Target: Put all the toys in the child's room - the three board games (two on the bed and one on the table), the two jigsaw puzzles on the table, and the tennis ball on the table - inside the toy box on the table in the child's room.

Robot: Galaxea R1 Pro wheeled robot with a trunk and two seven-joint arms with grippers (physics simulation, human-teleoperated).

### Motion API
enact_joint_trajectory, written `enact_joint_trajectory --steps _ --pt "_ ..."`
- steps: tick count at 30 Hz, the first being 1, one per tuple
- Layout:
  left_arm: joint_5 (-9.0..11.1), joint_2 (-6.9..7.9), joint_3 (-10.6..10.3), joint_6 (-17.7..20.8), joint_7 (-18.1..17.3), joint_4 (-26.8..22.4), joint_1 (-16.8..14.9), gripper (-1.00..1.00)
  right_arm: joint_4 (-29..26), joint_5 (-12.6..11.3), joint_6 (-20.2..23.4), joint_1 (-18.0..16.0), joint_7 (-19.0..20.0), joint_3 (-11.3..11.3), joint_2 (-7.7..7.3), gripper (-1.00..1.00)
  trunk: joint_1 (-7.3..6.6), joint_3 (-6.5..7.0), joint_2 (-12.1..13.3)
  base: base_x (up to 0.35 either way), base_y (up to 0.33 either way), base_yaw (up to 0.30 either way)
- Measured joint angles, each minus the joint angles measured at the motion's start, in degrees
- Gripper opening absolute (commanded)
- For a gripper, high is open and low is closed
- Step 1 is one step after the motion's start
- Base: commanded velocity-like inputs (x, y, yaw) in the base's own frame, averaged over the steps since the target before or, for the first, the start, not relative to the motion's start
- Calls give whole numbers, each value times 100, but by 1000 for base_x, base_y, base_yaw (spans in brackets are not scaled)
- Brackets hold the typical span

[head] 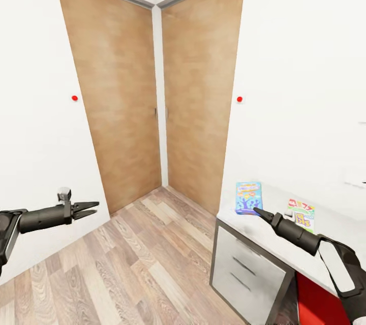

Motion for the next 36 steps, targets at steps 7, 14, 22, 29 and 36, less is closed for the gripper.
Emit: enact_joint_trajectory --steps 7,14,22,29,36 --pt "-26 22 -8 54 204 5 -628 100 -327 -29 682 -110 -193 -511 -436 -100 0 -59 0 0 0 -143" --pt "-17 5 -4 62 672 16 -1196 100 -387 -18 1121 -303 -193 -873 -1031 -100 0 -117 0 0 0 -140" --pt "-9 -8 -10 53 722 18 -1415 100 -391 -49 1423 -312 -193 -1225 -1464 -100 -1 -180 5 0 0 -139" --pt "-1 -29 -33 16 720 15 -1433 100 -393 -64 1623 -310 -187 -1472 -1633 -100 -1 -234 9 0 0 -139" --pt "0 -33 -309 23 721 8 -1435 100 -391 -61 1624 -309 -187 -1530 -1676 -100 -2 -292 11 0 -112 -139"
